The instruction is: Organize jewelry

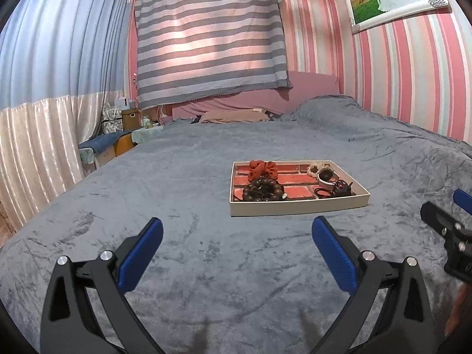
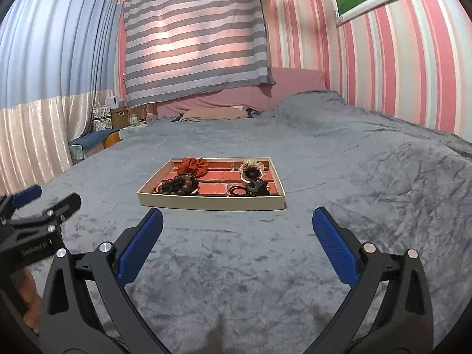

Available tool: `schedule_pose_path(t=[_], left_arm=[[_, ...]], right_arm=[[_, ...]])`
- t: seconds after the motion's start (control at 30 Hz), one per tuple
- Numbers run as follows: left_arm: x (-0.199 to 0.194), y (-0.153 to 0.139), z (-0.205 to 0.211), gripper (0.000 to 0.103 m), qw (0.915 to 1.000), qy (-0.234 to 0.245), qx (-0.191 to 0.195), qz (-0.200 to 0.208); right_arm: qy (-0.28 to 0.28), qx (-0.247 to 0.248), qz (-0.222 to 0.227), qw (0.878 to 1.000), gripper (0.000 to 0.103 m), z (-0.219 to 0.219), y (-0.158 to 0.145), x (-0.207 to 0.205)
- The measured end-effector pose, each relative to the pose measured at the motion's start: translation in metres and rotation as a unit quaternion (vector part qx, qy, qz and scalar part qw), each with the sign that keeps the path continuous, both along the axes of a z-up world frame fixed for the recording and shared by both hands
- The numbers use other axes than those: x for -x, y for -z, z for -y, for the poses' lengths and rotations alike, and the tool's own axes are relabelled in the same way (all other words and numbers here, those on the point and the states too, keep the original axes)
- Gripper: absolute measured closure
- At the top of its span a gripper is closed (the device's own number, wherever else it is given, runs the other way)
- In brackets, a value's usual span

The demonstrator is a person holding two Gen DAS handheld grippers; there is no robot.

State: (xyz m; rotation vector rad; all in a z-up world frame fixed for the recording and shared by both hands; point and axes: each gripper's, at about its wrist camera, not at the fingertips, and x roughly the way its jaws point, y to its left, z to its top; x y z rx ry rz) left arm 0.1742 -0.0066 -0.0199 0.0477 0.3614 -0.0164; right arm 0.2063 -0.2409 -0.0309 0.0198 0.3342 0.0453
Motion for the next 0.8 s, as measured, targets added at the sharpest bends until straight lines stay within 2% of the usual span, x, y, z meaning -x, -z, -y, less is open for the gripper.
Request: schedule_pose_path(t=[0.37, 0.8], left_arm=[[0.005, 0.001, -0.003, 0.004, 1.0, 0.003, 0.005, 0.004], [0.009, 0.0, 0.001, 0.004, 0.9999, 0.005, 0.004, 0.008]], right_arm=[[0.011, 0.017, 0.025, 0.999, 0.004, 0.003, 0.003, 0.016], [0.011, 0.01, 0.03, 0.999, 0.004, 0.006, 0.001, 0.018]])
